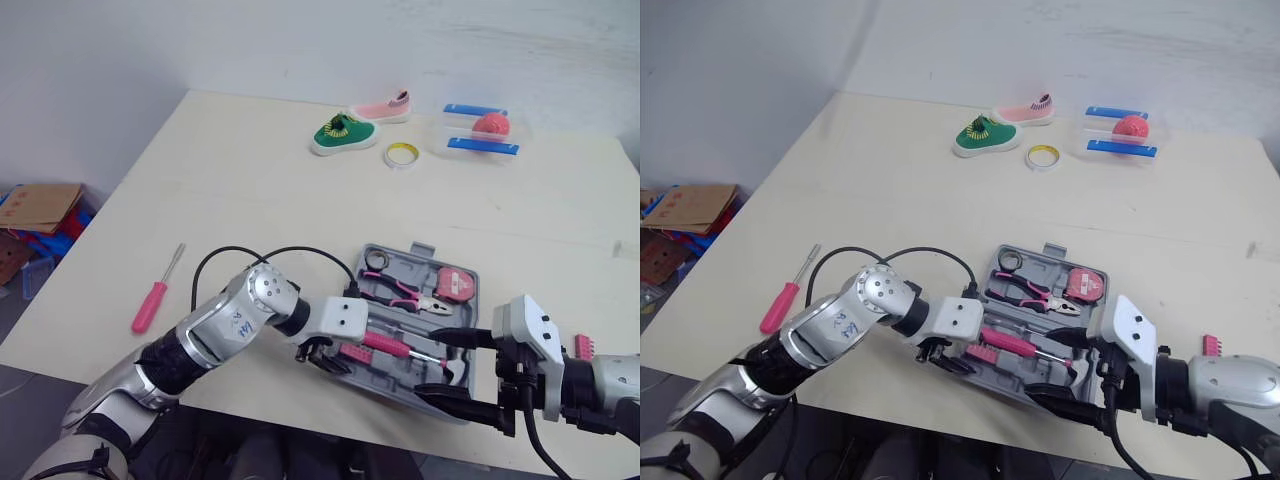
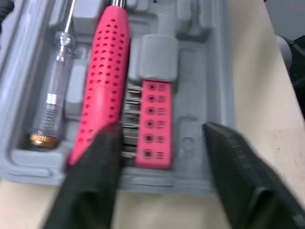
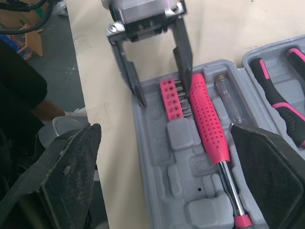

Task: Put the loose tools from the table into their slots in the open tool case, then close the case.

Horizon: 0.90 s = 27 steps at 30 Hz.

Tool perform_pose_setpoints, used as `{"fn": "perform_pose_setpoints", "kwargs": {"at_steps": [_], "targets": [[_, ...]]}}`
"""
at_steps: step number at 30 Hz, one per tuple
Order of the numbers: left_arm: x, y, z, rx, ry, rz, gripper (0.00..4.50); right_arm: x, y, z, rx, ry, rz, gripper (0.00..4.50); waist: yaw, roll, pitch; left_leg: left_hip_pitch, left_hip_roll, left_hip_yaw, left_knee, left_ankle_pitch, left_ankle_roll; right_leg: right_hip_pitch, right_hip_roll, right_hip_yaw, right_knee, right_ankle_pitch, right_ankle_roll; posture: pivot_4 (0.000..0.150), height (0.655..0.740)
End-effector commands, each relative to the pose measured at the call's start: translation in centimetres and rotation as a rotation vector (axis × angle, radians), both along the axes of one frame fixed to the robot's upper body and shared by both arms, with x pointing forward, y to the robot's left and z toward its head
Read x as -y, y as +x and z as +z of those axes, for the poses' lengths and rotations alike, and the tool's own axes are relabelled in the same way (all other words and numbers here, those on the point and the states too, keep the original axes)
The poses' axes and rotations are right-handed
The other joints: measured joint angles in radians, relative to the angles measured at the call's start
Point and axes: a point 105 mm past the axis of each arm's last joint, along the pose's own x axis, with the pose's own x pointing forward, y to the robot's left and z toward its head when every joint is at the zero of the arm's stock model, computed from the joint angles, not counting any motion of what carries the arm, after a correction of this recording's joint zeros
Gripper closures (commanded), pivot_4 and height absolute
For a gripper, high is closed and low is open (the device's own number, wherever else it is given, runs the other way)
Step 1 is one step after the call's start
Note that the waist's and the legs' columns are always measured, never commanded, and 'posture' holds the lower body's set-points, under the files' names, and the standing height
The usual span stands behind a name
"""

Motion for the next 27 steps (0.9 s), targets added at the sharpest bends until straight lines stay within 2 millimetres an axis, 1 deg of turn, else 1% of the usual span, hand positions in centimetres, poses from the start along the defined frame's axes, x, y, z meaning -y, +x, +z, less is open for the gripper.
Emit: {"fn": "perform_pose_setpoints", "kwargs": {"at_steps": [1, 3, 6, 7, 9, 12, 13, 14, 15, 18, 23, 24, 25, 26, 27], "targets": [[-2.5, 0.4, 1.1, -0.075, -0.012, 0.107, 1.27, -0.2, -0.1, 1.1, 0.048, 0.029, -0.004, 0.0, -0.006, 0.0, 0.0, 0.0, 0.0, 0.0, 0.0, 0.0, -0.001, 0.0, 0.0, 0.0, 0.001, 0.0, 0.0, 0.15, 0.7304], [-3.0, 0.5, 1.6, -0.067, -0.068, 0.087, 1.27, -0.1, 0.0, 1.1, 0.052, 0.023, -0.013, 0.0, -0.009, 0.0, 0.0, 0.002, 0.001, 0.0, -0.001, 0.001, -0.002, 0.0, 0.0, 0.0, 0.003, -0.001, -0.001, 0.15, 0.7304], [-2.5, 0.7, 2.4, -0.048, -0.195, 0.019, 1.27, 0.0, 0.0, 0.9, 0.05, 0.017, -0.019, 0.0, -0.001, 0.0, 0.0, 0.002, 0.0, 0.0, -0.001, 0.002, -0.003, -0.001, 0.0, 0.0, 0.004, -0.001, -0.002, 0.15, 0.7304], [-2.1, 0.8, 3.1, -0.039, -0.292, -0.027, 1.53, -0.1, 0.0, 0.8, 0.05, 0.016, -0.019, 0.0, 0.002, 0.0, 0.0, 0.001, 0.0, 0.0, -0.001, 0.002, -0.003, -0.001, 0.0, 0.0, 0.004, -0.001, -0.002, 0.15, 0.7304], [-1.9, 0.5, 3.6, -0.043, -0.413, -0.135, 2.13, -0.1, 0.1, 0.7, 0.05, 0.019, -0.019, 0.0, 0.005, 0.0, 0.0, 0.001, 0.0, -0.001, 0.0, 0.001, -0.002, -0.001, -0.001, -0.001, 0.004, -0.001, -0.002, 0.15, 0.7304], [-1.4, 1.4, 2.1, -0.04, -0.387, -0.124, 3.43, -0.2, 0.2, 0.4, 0.051, 0.019, -0.022, 0.0, 0.004, 0.0, 0.0, 0.0, -0.001, 0.0, 0.0, 0.001, -0.001, -0.001, -0.002, -0.001, 0.004, -0.001, -0.001, 0.15, 0.7304], [-1.1, 1.5, 1.7, -0.037, -0.372, -0.126, 3.81, -0.3, 0.2, 0.3, 0.05, 0.019, -0.021, 0.0, 0.003, 0.0, 0.0, 0.0, -0.001, 0.0, 0.0, 0.001, -0.001, -0.001, -0.002, -0.001, 0.004, -0.001, -0.001, 0.15, 0.7304], [-0.9, 1.5, 1.4, -0.034, -0.365, -0.133, 4.3, -0.3, 0.2, 0.3, 0.049, 0.019, -0.02, 0.0, 0.003, -0.001, 0.0, 0.001, -0.001, 0.0, -0.001, 0.001, -0.001, -0.001, -0.001, -0.001, 0.004, -0.001, -0.001, 0.15, 0.7304], [-0.6, 1.5, 1.3, -0.027, -0.36, -0.142, 4.47, -0.4, 0.2, 0.2, 0.048, 0.019, -0.02, 0.0, 0.002, -0.001, 0.0, 0.0, -0.001, 0.0, -0.001, 0.001, -0.001, -0.001, -0.001, -0.001, 0.004, -0.001, -0.001, 0.15, 0.7304], [0.2, 1.9, 0.5, -0.017, -0.314, -0.141, 4.47, -0.3, 0.2, 0.2, 0.049, 0.019, -0.024, 0.0, 0.002, -0.001, 0.001, 0.0, -0.001, -0.001, -0.001, 0.0, -0.001, -0.001, -0.001, -0.001, 0.004, -0.001, -0.001, 0.15, 0.7304], [0.6, 1.9, -0.5, -0.007, -0.25, -0.155, 4.47, -0.3, 0.2, 0.2, 0.052, 0.015, -0.025, 0.0, 0.0, -0.001, 0.001, 0.001, -0.001, 0.0, -0.001, 0.001, -0.001, -0.001, -0.001, -0.001, 0.004, 0.0, -0.001, 0.15, 0.7304], [0.0, 2.1, -2.0, 0.029, -0.129, -0.154, 4.47, -0.6, -0.1, 0.4, 0.057, 0.023, -0.019, 0.0, 0.0, -0.001, 0.001, 0.001, -0.001, 0.0, -0.001, 0.001, -0.001, -0.001, -0.001, -0.001, 0.004, 0.0, -0.001, 0.15, 0.7304], [-0.6, 2.2, -3.2, 0.057, -0.039, -0.156, 4.47, -0.8, -0.2, 0.6, 0.061, 0.029, -0.015, 0.0, 0.001, -0.002, 0.0, 0.001, -0.001, 0.0, -0.001, 0.001, -0.001, -0.001, -0.001, -0.001, 0.004, 0.0, -0.001, 0.15, 0.7304], [-1.4, 1.8, -4.1, 0.061, 0.032, -0.189, 4.47, -1.0, -0.3, 0.7, 0.064, 0.033, -0.015, 0.0, 0.001, -0.002, 0.0, 0.001, -0.001, -0.001, -0.001, 0.001, -0.001, -0.001, 0.0, -0.001, 0.004, 0.0, -0.001, 0.15, 0.7304], [-1.9, 1.6, -4.7, 0.063, 0.065, -0.204, 4.47, -1.0, -0.4, 0.7, 0.067, 0.035, -0.016, 0.0, 0.0, -0.002, -0.001, 0.002, -0.001, -0.001, -0.001, 0.001, -0.001, 0.0, 0.0, -0.001, 0.004, 0.0, -0.001, 0.15, 0.7304]]}}
